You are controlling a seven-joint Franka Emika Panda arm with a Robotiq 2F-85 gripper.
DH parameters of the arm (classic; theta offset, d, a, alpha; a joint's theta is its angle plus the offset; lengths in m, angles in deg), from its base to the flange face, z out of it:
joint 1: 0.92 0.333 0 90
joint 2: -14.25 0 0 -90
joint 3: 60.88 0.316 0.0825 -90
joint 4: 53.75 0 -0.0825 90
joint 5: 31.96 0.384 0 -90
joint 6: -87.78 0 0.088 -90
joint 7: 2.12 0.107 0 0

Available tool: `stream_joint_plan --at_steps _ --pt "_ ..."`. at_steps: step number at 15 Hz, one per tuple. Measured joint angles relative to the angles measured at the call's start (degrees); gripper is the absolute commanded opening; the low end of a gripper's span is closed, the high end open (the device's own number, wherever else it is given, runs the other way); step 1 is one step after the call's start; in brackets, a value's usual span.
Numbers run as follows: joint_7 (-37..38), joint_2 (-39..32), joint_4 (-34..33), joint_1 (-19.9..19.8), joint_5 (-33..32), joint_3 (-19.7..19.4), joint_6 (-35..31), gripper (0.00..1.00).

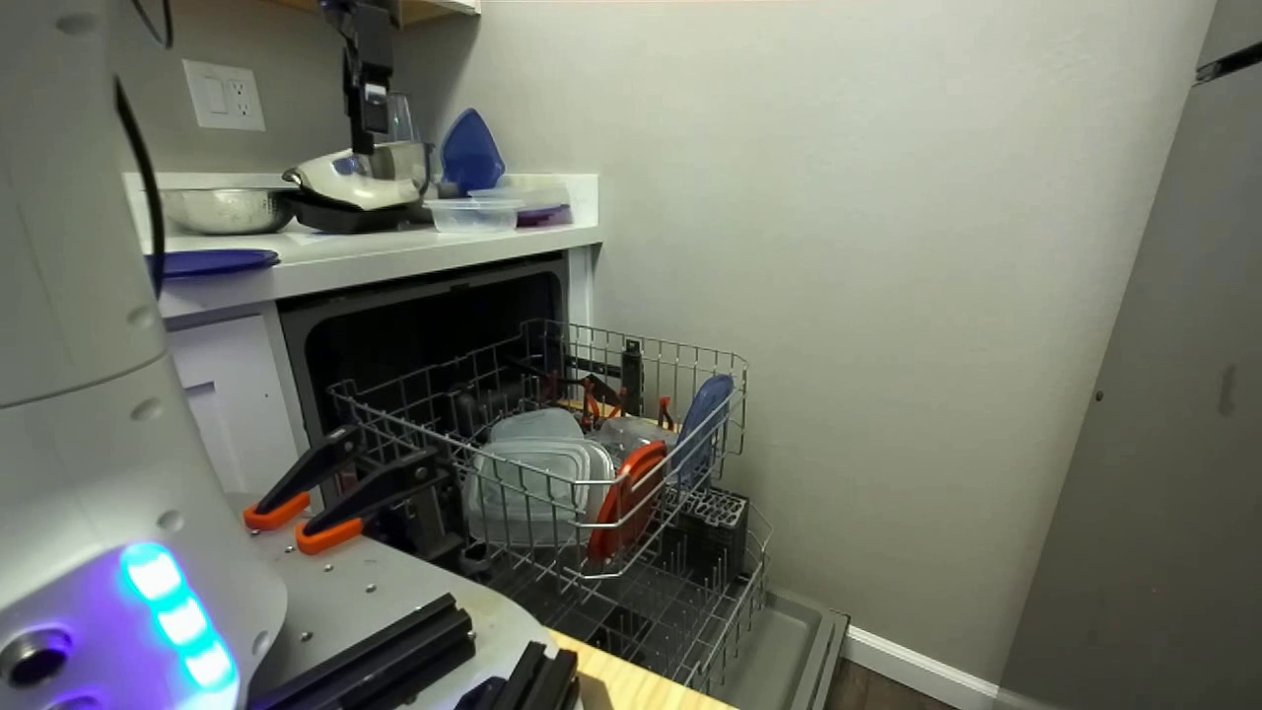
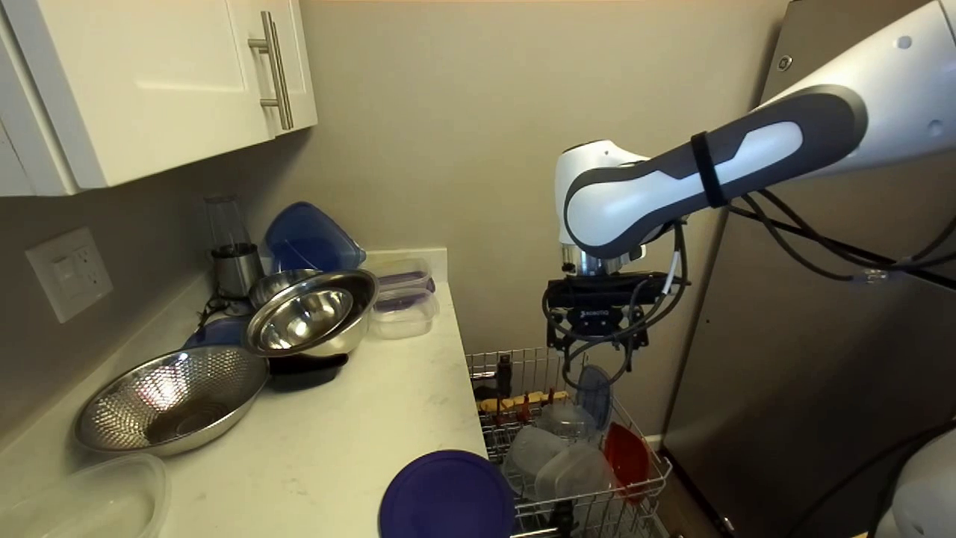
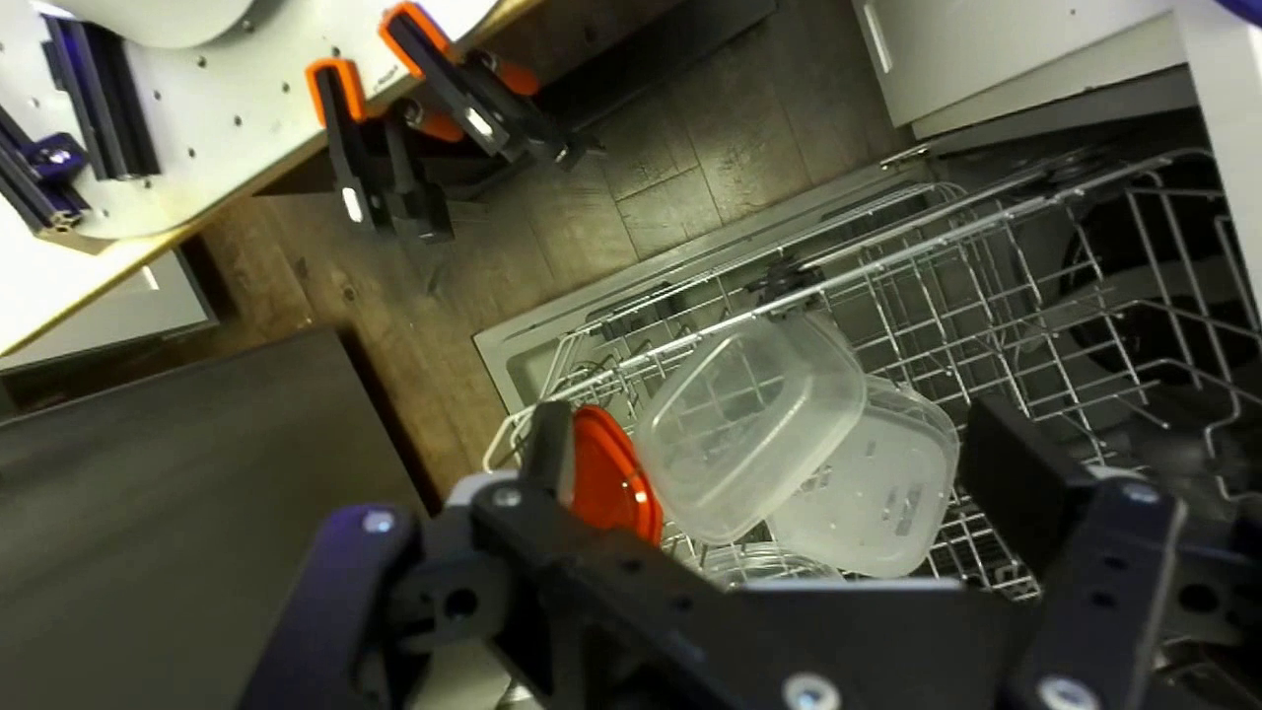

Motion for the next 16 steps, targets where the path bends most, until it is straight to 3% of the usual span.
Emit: stream_joint_plan --at_steps 3,7,11,16 --pt "-0.58 -5.99 -1.89 -0.09 2.78 -0.95 -5.3 1.0" --pt "-2.0 -14.66 -3.44 -0.1 12.96 -3.08 -7.68 1.0" --pt "-1.9 -19.3 -5.49 -0.12 22.55 -4.85 -4.36 1.0" --pt "-2.39 -21.42 -8.83 -0.1 30.55 -5.65 5.26 1.0"
